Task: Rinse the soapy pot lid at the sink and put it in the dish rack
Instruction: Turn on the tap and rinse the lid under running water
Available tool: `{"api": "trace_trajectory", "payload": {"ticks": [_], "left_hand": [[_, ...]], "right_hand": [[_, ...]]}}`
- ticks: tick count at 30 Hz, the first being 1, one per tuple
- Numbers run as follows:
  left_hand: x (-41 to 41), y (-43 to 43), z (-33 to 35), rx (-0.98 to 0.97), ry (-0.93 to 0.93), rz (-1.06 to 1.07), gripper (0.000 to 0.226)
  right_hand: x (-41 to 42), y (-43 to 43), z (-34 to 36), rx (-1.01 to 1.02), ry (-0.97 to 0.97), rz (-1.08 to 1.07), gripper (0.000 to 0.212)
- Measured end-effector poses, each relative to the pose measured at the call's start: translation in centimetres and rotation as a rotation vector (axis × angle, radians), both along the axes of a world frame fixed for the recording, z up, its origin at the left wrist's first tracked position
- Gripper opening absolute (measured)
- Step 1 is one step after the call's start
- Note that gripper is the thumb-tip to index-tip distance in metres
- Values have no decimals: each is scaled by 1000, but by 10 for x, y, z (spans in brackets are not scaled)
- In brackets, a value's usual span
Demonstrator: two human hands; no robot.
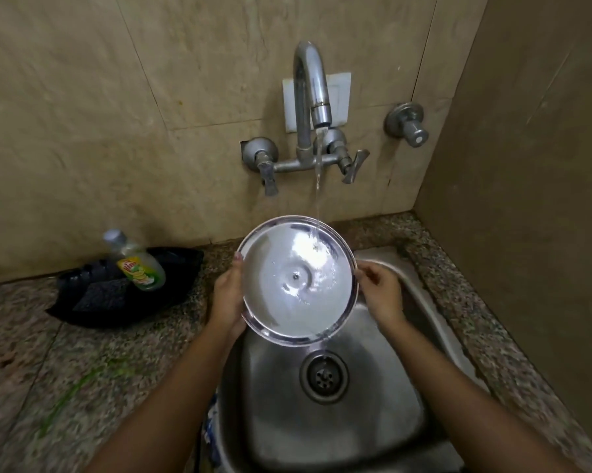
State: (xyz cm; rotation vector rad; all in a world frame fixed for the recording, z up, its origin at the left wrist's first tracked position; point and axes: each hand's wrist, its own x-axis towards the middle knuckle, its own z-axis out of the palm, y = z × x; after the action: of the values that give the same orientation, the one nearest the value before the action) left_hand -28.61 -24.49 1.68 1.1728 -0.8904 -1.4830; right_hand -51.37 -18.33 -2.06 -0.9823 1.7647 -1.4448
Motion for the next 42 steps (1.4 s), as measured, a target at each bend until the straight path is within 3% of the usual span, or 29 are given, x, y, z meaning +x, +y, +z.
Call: {"api": "trace_trajectory", "payload": {"ticks": [3, 6, 8, 11, 13, 16, 18, 20, 23, 25, 30, 33, 38, 42], "left_hand": [[1, 3, -4, 43, 46, 64, 35], [4, 3, -5, 81, 87, 51, 36], [4, 4, -6, 111, 34, 3, 41], [5, 4, -2, 222, -4, -117, 35], [7, 3, 4, 351, -25, -191, 33], [9, 3, 0, 401, -20, -276, 46], [1, 5, -7, 360, -56, -334, 52], [-5, 8, -10, 347, -15, -313, 52], [-4, 5, -14, 289, 112, -284, 52], [-4, 2, -15, 269, 101, -259, 56], [-21, 4, -4, 127, -35, -196, 33], [-32, 5, 2, 42, -85, -126, 27], [-45, -2, 18, -48, -152, -116, 31], [-53, -7, 32, -182, -252, -181, 45]], "right_hand": [[18, 37, -15, -82, 539, 58, 57], [18, 55, -20, -217, 1041, 161, 63], [15, 53, -16, -321, 1135, 339, 49], [9, 44, -1, -498, 1126, 621, 28], [5, 40, 15, -473, 1010, 693, 29], [9, 36, 39, -251, 473, 626, 10], [11, 27, 44, -141, 112, 477, 6], [4, 14, 43, -82, -89, 266, 14], [-8, 2, 41, -18, -321, 116, 23], [-14, -1, 36, 3, -428, 90, 23], [-17, -8, 20, 57, -445, 62, 29], [-17, -15, 15, 44, -286, -27, 34], [-14, -42, 32, -22, 394, -72, 28], [5, -72, 65, -201, 902, 287, 37]]}}
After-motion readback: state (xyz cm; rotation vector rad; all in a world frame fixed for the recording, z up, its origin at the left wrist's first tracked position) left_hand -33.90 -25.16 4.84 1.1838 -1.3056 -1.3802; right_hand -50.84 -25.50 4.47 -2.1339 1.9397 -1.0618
